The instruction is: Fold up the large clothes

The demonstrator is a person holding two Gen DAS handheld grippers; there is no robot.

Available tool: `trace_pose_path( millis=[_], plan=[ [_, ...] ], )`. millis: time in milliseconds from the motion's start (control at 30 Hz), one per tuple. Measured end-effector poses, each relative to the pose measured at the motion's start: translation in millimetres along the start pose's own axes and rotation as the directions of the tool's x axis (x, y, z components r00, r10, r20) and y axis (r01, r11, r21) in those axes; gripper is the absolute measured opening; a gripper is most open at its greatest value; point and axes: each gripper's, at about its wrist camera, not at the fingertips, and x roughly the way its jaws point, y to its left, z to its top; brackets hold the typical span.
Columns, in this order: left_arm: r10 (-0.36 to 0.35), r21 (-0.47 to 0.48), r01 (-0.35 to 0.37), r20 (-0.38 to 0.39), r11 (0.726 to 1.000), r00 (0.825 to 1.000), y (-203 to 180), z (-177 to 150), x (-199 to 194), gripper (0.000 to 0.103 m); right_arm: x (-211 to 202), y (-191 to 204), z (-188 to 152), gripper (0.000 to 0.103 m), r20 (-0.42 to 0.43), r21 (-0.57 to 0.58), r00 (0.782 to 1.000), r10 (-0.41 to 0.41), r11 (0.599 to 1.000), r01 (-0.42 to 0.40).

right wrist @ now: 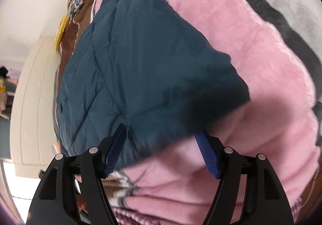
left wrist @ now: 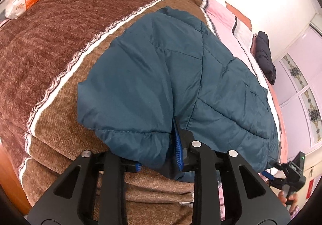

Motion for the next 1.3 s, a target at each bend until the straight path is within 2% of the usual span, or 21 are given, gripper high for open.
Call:
trace_pose_path(
  millis=[133, 200, 300, 367, 467, 567, 733, 867, 933, 1067, 1300],
  plan=[
    [0.038, 0.027, -0.038, 0.0, 0.999, 0.999, -4.5, -1.9, 0.4, 0.036, -15.2, 17.7, -15.0, 0.069, -0.024, -0.137, 0.995, -0.099, 0.986, 0.095],
    [0.047, 0.033, -0.047, 0.005, 0.998, 0.999, -5.3, -2.1, 0.4, 0.037, -18.0, 32.7, -22.7, 0.056, -0.036, -0.229, 0.99, -0.136, 0.965, 0.124],
    [0.065, 0.043, -0.066, 0.015, 0.997, 0.998, -7.4, -3.4, 0.6, 0.038, -16.8, 64.8, -39.7, 0.045, -0.04, -0.397, 0.981, -0.191, 0.904, 0.16],
    [0.074, 0.052, -0.075, 0.023, 0.996, 0.997, -8.4, -4.5, 0.7, 0.038, -14.8, 81.7, -48.2, 0.036, -0.032, -0.473, 0.984, -0.176, 0.87, 0.14],
    [0.086, 0.07, -0.088, 0.036, 0.994, 0.996, -10.5, -6.4, 0.0, 0.038, -10.4, 110.0, -60.9, 0.025, -0.016, -0.573, 0.996, -0.091, 0.817, 0.065],
    [0.089, 0.078, -0.092, 0.043, 0.993, 0.995, -11.6, -7.3, -0.5, 0.038, 12.3, 140.7, -64.2, 0.023, -0.031, -0.637, 0.997, -0.072, 0.77, 0.036],
    [0.084, 0.084, -0.088, 0.056, 0.993, 0.995, -10.9, -8.7, -1.6, 0.038, 51.0, 188.1, -70.5, 0.018, -0.029, -0.749, 0.993, -0.112, 0.66, 0.053],
    [0.08, 0.085, -0.085, 0.061, 0.993, 0.995, -11.9, -9.5, -1.7, 0.038, 67.0, 202.2, -69.0, 0.016, 0.005, -0.792, 0.988, -0.152, 0.603, 0.097],
    [0.074, 0.087, -0.079, 0.064, 0.993, 0.995, -12.3, -9.8, -2.4, 0.038, 74.4, 207.9, -64.9, 0.015, 0.053, -0.801, 0.982, -0.179, 0.579, 0.149],
    [0.041, 0.083, -0.047, 0.069, 0.995, 0.997, -11.4, -10.2, -4.6, 0.038, 97.9, 207.0, -57.0, 0.015, 0.032, -0.805, 0.971, -0.235, 0.57, 0.165],
    [-0.025, 0.139, 0.008, 0.12, 0.99, 0.992, -25.0, -12.4, -16.2, 0.037, 139.5, 190.7, -42.3, 0.014, -0.05, -0.77, 0.959, -0.278, 0.623, 0.14]
  ],
)
